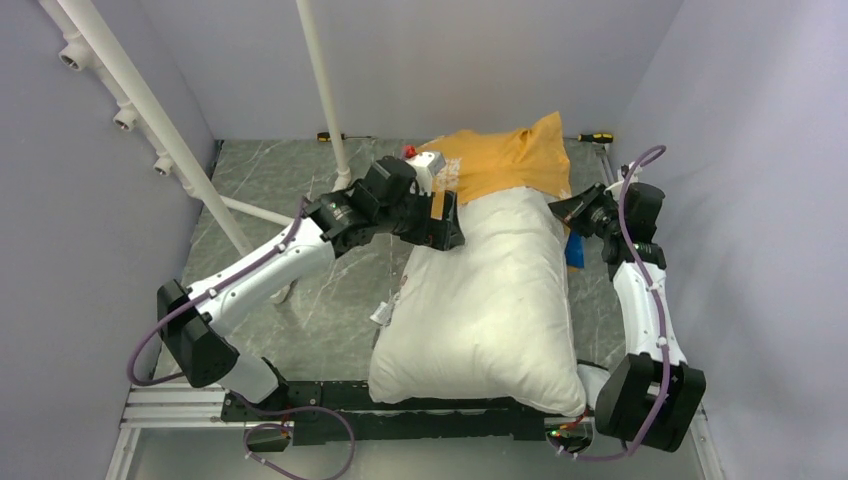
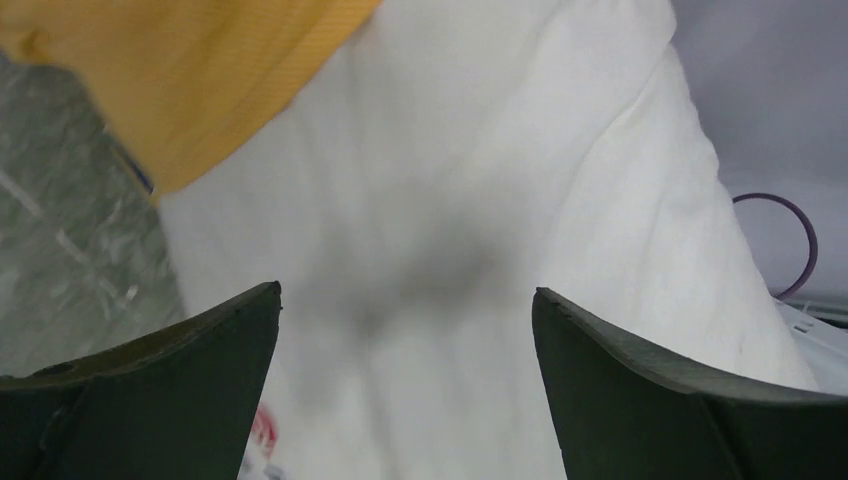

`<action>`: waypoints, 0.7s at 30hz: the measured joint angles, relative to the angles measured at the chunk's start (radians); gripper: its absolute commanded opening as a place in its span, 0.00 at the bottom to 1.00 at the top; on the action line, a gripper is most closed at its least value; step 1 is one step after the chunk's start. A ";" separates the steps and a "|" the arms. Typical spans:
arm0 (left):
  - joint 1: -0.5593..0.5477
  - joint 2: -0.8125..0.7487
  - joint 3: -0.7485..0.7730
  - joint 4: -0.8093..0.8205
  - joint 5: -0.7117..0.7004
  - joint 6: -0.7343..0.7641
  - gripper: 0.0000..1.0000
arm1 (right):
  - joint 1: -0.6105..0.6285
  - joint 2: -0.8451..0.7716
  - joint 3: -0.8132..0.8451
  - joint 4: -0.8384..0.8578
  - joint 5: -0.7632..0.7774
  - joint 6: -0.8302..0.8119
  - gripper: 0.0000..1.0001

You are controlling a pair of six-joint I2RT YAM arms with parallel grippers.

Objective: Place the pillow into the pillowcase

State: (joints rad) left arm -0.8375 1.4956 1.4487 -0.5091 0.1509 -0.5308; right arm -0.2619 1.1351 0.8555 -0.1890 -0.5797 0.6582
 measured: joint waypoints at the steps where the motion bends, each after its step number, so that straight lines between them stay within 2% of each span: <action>1: 0.000 0.003 0.033 -0.047 -0.009 0.003 0.99 | 0.000 -0.012 0.000 0.000 -0.011 0.000 0.00; 4: 0.000 0.014 0.145 -0.195 -0.013 -0.021 0.99 | 0.000 -0.040 0.000 -0.008 -0.046 0.000 0.00; 6: -0.001 0.013 0.166 -0.222 0.009 -0.068 1.00 | 0.000 -0.045 0.000 -0.019 -0.051 -0.005 0.00; 8: -0.013 0.012 0.160 -0.221 0.021 -0.112 0.99 | 0.000 -0.045 0.000 -0.046 -0.043 -0.021 0.14; 9: -0.027 0.015 0.153 -0.225 0.024 -0.135 0.99 | 0.000 -0.045 0.000 -0.060 -0.036 -0.028 0.18; 14: -0.102 0.079 0.181 -0.295 -0.007 -0.172 0.99 | 0.033 -0.043 -0.060 -0.035 -0.028 -0.026 0.21; 18: -0.128 0.117 0.192 -0.372 -0.073 -0.165 0.99 | 0.216 -0.033 -0.189 0.110 0.038 0.072 0.24; 21: -0.128 0.114 0.198 -0.436 -0.135 -0.160 0.99 | 0.359 -0.005 -0.222 0.248 0.100 0.158 0.28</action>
State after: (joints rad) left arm -0.9653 1.6100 1.6463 -0.9447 0.0162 -0.6910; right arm 0.0967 1.1305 0.6334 0.0586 -0.4801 0.8158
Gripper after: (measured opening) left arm 0.994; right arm 0.237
